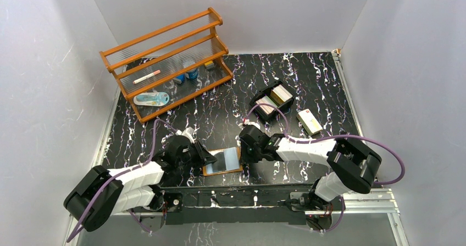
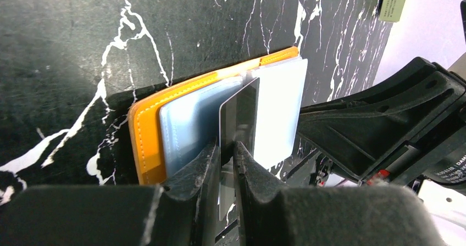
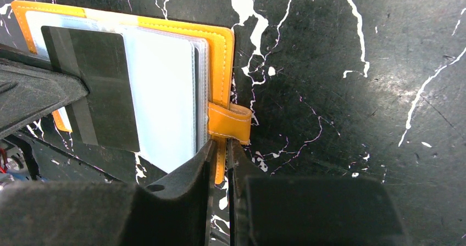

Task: Put the credit cards into the card holder
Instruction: Insert the credit card into the card holder.

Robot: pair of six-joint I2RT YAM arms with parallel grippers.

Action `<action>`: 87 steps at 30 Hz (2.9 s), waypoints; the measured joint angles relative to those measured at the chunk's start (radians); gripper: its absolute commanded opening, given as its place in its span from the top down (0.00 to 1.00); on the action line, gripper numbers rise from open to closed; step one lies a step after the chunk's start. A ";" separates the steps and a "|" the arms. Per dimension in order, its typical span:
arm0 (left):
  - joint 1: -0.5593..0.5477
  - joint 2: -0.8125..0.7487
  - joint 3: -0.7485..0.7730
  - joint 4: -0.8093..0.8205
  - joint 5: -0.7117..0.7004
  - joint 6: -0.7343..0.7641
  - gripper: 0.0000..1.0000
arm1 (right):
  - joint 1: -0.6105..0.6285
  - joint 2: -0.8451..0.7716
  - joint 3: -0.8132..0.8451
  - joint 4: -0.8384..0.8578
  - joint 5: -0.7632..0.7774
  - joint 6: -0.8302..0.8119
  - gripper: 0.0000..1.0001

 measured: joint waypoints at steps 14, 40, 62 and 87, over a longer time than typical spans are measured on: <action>0.000 0.039 0.040 -0.014 0.016 0.079 0.82 | 0.000 0.000 0.000 -0.003 -0.001 0.000 0.79; -0.005 0.038 0.044 -0.035 -0.046 -0.033 0.87 | 0.001 -0.006 0.000 0.002 -0.005 0.002 0.79; -0.099 -0.066 0.069 -0.150 -0.155 -0.074 0.52 | 0.001 -0.105 -0.006 -0.017 0.020 0.026 0.78; -0.158 0.095 0.197 -0.186 -0.158 -0.027 0.56 | -0.033 -0.003 -0.006 0.021 0.039 -0.024 0.80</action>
